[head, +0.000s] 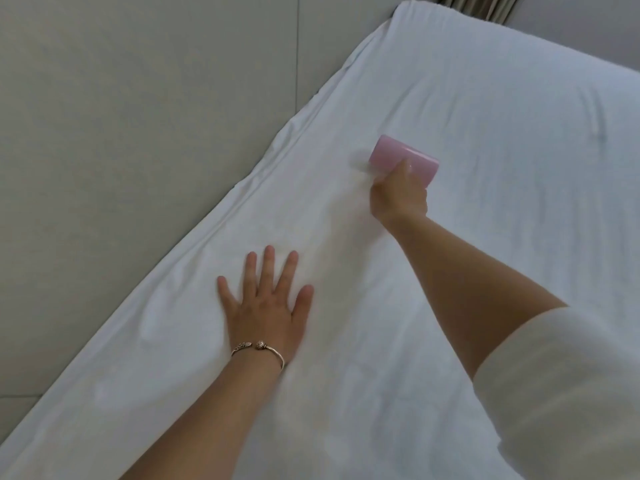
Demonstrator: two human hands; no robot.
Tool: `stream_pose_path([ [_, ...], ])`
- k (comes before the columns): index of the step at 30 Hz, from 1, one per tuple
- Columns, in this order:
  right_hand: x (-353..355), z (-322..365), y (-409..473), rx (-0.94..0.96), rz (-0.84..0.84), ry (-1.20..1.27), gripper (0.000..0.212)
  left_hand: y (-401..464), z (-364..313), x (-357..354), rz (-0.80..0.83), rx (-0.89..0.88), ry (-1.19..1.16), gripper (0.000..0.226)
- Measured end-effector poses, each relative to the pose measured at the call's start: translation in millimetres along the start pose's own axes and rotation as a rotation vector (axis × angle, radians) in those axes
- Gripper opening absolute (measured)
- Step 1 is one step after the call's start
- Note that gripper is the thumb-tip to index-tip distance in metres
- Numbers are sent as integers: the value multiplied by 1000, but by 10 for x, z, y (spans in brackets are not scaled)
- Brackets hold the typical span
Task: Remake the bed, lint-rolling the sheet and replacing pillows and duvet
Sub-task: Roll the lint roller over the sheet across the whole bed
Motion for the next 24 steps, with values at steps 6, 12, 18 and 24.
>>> stream_pose_path([
  [6,-13,-87,68,37,50,38,44,33,-4,-57,-30,9,33,58],
  [12,-232,-169,-416,45,112,24,50,16,-11,60,95,-7,13,59],
  [18,-467,-226,-1141,49,149,-12,58,-620,243,-64,81,-111,-1,65],
  [24,-834,-299,-2084,33,182,-24,65,-1404,710,-321,42,-144,0,59],
])
Point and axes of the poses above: each hand's wrist, its own y-axis towards the middle knuckle, its own x-axis out of the back of the hand, z = x × y, the point moved 3 cm from there along y, towards the middle knuckle, and after that the axes turned 14 degrees about z, right-handed, at the moved point
